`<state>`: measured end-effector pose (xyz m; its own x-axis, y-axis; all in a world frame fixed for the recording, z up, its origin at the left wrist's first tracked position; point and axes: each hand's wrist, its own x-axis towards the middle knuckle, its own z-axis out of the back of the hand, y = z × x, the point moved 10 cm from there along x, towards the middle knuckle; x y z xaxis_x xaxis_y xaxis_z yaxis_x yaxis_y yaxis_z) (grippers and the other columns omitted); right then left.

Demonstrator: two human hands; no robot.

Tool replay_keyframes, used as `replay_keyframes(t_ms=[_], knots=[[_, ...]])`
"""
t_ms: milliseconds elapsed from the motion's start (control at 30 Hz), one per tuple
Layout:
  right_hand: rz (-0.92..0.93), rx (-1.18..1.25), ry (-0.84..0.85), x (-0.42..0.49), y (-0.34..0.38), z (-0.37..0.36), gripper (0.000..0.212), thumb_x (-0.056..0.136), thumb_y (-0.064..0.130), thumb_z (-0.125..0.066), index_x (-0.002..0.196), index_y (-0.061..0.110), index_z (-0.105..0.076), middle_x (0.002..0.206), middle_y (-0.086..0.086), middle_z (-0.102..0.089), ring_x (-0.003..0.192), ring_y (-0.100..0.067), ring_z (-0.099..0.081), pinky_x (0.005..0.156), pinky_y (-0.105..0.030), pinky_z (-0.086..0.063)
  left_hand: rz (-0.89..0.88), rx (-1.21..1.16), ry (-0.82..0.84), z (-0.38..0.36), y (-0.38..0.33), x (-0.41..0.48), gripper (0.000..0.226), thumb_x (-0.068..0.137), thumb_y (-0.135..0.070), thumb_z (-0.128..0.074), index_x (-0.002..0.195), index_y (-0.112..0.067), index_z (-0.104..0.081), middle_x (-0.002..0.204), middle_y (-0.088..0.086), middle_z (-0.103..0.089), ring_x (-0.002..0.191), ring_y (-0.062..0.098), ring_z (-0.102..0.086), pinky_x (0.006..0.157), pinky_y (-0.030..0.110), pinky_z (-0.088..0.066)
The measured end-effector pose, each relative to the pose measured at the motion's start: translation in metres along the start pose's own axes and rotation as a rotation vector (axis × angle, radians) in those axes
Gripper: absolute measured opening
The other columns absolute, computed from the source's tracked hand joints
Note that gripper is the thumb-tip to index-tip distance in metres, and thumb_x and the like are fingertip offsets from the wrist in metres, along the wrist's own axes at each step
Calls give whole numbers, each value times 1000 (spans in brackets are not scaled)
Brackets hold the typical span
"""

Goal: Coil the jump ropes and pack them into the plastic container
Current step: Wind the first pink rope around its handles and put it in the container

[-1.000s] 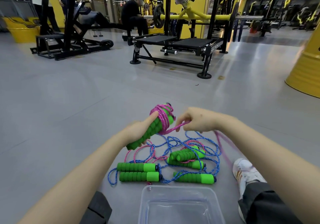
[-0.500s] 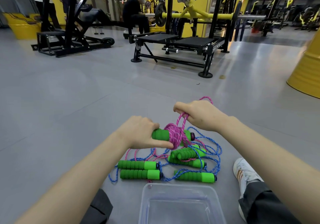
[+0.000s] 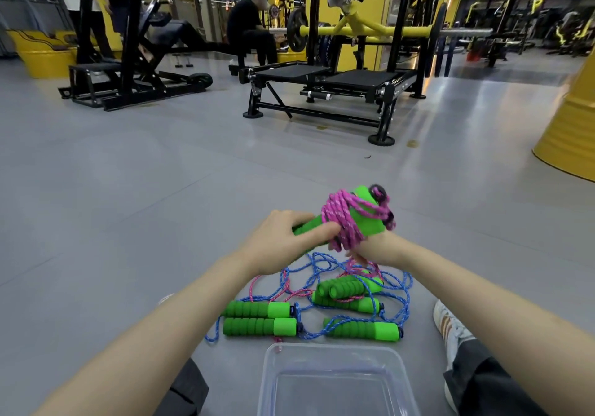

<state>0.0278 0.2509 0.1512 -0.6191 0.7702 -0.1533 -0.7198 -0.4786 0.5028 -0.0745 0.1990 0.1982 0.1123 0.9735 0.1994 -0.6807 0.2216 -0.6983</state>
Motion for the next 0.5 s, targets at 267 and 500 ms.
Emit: replay_keyframes(t_ms=[267,500], knots=[[18,13,66,7,23,7,14,94,19,-43,91,14,-56,64,0,-41,49,-15,-55,48,-23,-45,562,-386,-99,6,82,-10,83,69,-82,-38,82,-6,-68,69,10,-65,50,18,-58,58,25,-51],[62,-171,120,6,39,-4,19,88,9,-39,90,-2,-56,68,-9,-54,49,-16,-57,59,-31,-45,697,-563,-125,0,104,-16,82,73,-83,-39,98,-9,-65,80,11,-62,59,21,-57,55,26,-48]])
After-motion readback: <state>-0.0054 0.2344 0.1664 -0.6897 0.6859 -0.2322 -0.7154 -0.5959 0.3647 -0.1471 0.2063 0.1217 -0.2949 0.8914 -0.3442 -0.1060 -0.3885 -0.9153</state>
